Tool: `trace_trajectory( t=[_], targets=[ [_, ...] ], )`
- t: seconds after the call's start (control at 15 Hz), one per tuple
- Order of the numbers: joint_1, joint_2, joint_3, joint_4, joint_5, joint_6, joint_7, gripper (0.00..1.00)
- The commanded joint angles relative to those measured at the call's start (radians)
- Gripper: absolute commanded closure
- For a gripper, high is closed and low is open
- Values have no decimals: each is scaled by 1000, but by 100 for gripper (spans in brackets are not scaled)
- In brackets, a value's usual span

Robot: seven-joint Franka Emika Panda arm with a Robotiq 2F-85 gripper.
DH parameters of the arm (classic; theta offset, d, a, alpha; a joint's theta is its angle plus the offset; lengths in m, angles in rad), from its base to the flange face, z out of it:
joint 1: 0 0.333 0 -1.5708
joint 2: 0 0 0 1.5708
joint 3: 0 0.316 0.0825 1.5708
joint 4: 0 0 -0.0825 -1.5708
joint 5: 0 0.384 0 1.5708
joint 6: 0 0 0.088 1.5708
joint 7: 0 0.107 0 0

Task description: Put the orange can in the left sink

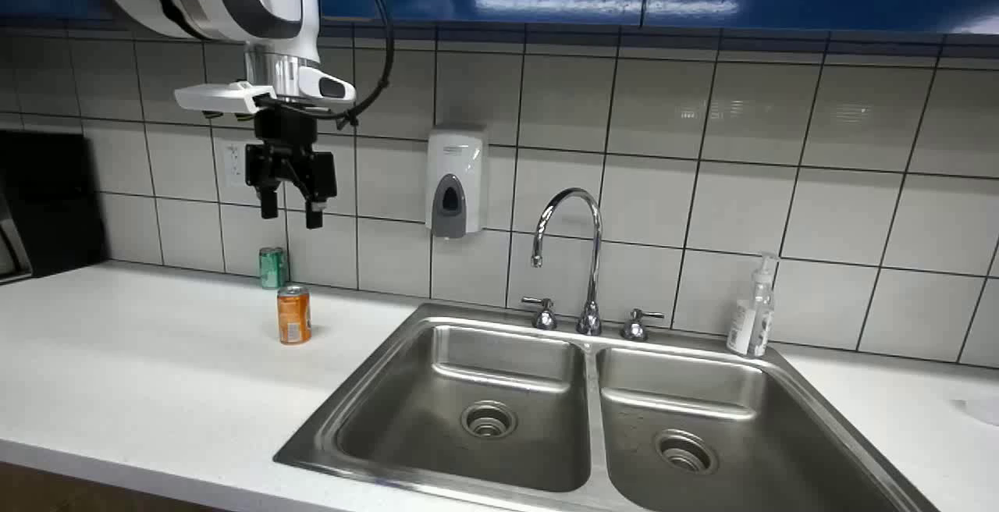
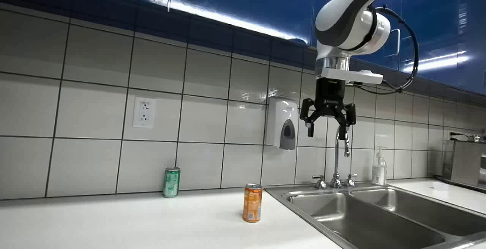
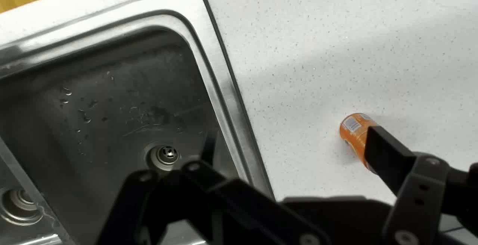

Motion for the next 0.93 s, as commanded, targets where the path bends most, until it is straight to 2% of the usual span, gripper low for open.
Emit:
trace_trajectory(
  t=[0.0,0.87],
  targets=[
    [-3,1,2,1,1,-2,-1,0],
    [-1,15,2,9,4,-4,-4,0]
  ],
)
